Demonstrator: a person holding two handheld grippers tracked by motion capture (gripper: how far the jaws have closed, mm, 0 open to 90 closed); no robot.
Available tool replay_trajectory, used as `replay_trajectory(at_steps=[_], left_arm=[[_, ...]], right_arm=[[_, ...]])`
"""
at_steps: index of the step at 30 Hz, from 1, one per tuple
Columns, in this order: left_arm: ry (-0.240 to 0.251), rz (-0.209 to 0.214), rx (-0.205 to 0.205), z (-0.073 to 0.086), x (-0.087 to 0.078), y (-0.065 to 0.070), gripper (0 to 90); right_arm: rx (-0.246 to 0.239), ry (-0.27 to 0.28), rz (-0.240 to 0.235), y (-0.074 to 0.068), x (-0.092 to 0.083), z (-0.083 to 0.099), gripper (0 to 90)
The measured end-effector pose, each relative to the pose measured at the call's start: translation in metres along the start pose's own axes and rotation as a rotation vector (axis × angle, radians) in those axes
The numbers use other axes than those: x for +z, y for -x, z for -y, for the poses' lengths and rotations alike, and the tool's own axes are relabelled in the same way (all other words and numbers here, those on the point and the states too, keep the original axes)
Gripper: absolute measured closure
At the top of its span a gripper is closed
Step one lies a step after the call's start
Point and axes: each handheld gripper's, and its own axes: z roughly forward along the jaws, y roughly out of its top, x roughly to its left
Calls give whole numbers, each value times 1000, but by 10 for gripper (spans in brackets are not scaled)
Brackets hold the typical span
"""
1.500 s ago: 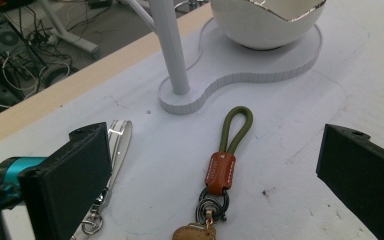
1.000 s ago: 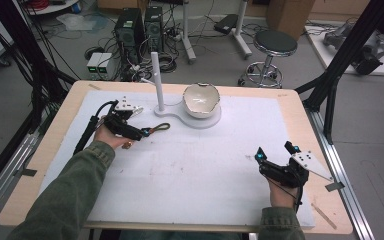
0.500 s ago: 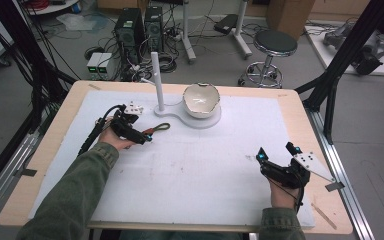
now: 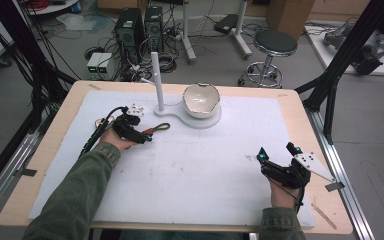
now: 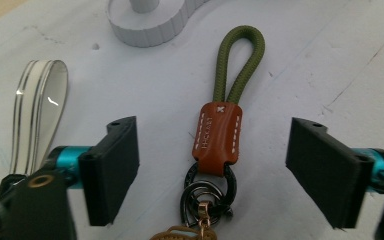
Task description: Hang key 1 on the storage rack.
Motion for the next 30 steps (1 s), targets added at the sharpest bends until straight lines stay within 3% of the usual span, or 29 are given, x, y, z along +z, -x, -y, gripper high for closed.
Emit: replay_trajectory(at_steps=[2, 3, 10, 15, 19, 30], left_arm=[[-2, 0, -1, 0, 1, 1, 273], [-12, -39, 9, 0, 3, 2, 281], [-13, -42, 15, 1, 5, 2, 377], [-28, -31, 12, 3, 7, -1, 479], [-25, 1, 30, 4, 8, 0, 658], [-17, 37, 10, 4, 7, -3, 735]], right_arm=[[3, -1, 2, 0, 0, 0, 7], [4, -1, 2, 0, 0, 0, 7], [-7, -4, 2, 0, 0, 0, 7], [-9, -5, 3, 0, 1, 1, 7], [-8, -1, 6, 0, 1, 0, 7], [-6, -5, 4, 0, 0, 0, 7]])
